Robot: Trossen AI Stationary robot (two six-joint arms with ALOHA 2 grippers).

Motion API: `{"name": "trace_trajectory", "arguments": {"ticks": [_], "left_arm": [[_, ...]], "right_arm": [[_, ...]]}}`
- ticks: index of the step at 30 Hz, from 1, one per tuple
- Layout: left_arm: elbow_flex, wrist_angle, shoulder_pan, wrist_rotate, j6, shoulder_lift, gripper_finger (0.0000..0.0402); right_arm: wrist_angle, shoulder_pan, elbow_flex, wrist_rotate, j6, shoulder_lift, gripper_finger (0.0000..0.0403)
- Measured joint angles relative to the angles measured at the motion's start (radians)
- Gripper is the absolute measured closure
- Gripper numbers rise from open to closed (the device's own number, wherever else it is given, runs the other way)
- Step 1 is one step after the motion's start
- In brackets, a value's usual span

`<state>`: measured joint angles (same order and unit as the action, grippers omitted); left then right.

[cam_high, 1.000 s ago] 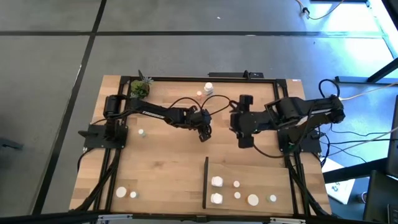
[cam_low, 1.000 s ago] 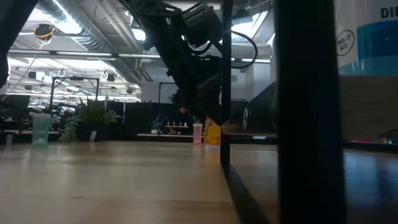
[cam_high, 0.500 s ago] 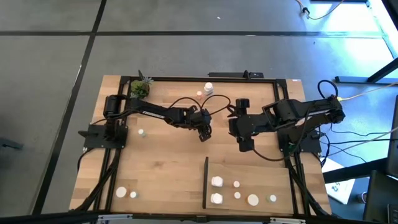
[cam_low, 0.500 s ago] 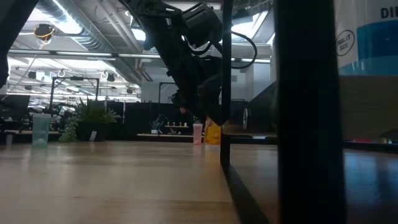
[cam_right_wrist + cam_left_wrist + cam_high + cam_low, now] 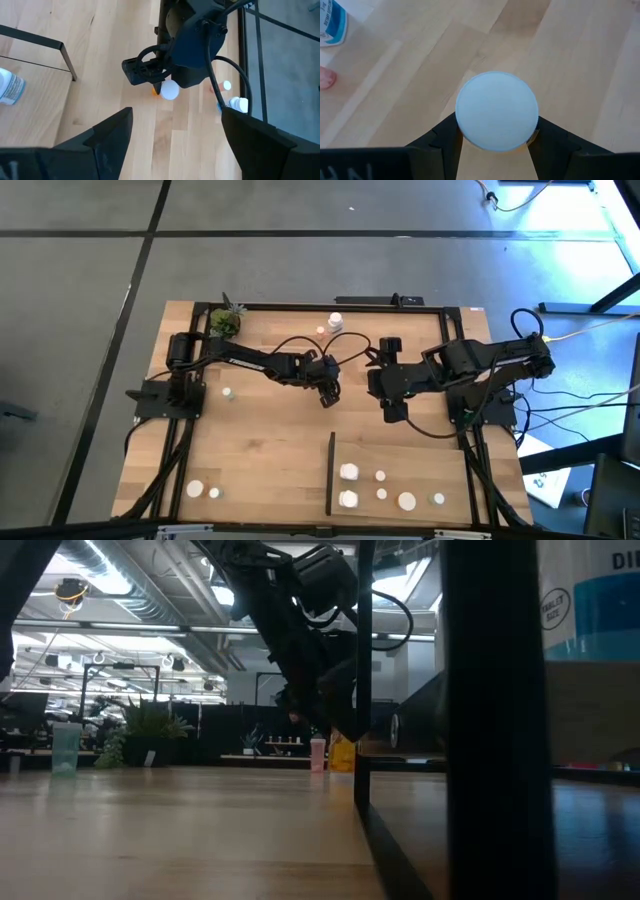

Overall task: Pick and place medicine bottles onto shelf by color
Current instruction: Put the bottom center orange pill bottle on the shelf

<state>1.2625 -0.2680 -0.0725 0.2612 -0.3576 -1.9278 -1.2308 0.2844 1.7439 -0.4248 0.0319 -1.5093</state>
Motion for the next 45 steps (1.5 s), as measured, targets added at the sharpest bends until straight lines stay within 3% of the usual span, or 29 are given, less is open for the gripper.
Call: {"name": "trace_trajectory", "arguments": {"ticks": [14,30,37,45], "left_arm": [[0.000,0.000,0.000,0.005,-0.007,0.000,0.0212],[0.000,0.000,0.000,0.029,-0.033,0.001,0.0126],[0.001,-0.032,0.024,0.117,-0.025,0.058,0.0118],[0.000,-0.139,0.058,0.119,-0.025,0.178,0.0118]], "right_arm": [[0.002,0.000,0.000,0.000,-0.002,0.000,0.0097],[0.011,0.000,0.000,-0.001,-0.004,0.000,0.0097],[0.018,0.000,0.000,-0.001,-0.003,0.000,0.0097],[0.052,0.000,0.000,-0.001,-0.001,0.000,0.0097]]}}
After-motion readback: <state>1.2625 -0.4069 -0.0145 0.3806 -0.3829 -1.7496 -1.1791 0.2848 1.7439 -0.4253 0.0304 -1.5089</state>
